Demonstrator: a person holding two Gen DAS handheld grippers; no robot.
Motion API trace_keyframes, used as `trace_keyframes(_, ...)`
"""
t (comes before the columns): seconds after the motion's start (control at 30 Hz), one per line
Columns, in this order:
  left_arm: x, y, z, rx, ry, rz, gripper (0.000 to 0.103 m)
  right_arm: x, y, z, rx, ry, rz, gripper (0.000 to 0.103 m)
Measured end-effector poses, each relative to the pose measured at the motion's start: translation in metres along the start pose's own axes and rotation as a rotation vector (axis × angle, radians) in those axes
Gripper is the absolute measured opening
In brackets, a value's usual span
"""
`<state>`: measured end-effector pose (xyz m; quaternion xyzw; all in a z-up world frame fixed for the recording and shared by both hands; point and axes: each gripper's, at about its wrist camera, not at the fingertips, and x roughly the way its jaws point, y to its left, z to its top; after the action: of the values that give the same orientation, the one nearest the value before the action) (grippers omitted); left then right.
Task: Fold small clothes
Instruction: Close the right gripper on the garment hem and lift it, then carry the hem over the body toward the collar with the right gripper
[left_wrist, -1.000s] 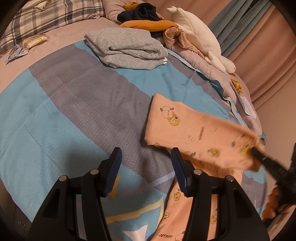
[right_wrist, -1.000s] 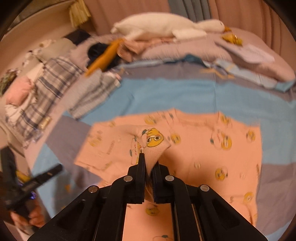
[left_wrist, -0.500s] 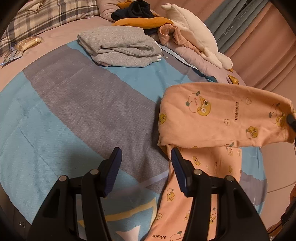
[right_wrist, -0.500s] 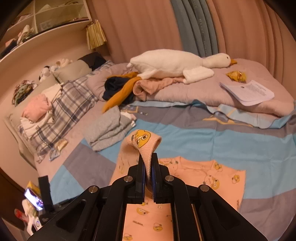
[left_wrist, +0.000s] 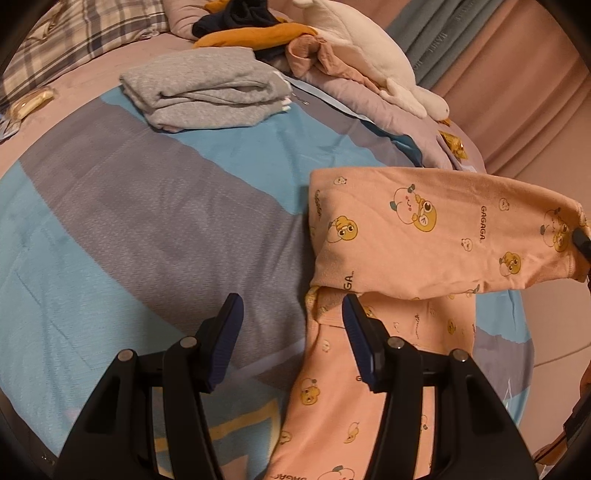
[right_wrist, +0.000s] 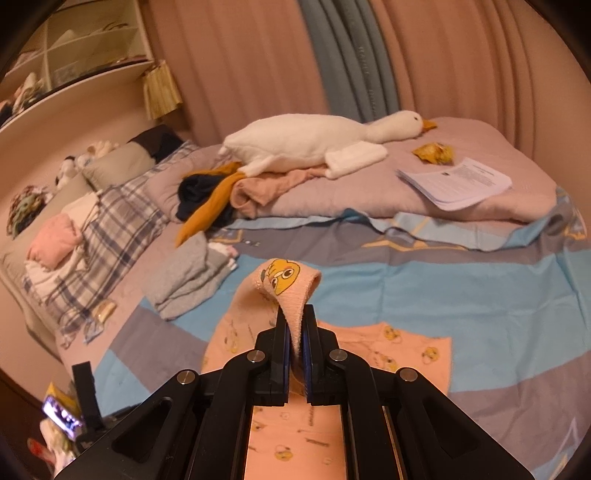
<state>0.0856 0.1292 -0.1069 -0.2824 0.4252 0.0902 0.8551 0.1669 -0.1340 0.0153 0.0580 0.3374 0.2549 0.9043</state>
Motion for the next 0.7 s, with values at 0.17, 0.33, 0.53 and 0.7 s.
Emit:
trace_keyframes(0.17,0.011,-0.013,-0.003,0.028,0.031,-0.015,0.055,0.003,-0.02,-0.004,0.041,0.013,-0.05,0.007)
trace_keyframes(0.33,0.025,-0.027,-0.005,0.062,0.063,-0.025,0.055,0.01,-0.038,-0.011,0.071,0.04,-0.087,0.007)
trace_keyframes(0.53,0.046,-0.038,-0.012,0.109,0.104,-0.006,0.054,0.021,-0.064,-0.023,0.125,0.088,-0.119,0.007)
trace_keyframes(0.7,0.065,-0.036,-0.012,0.115,0.123,0.033,0.054,0.029,-0.085,-0.035,0.167,0.123,-0.141,0.007)
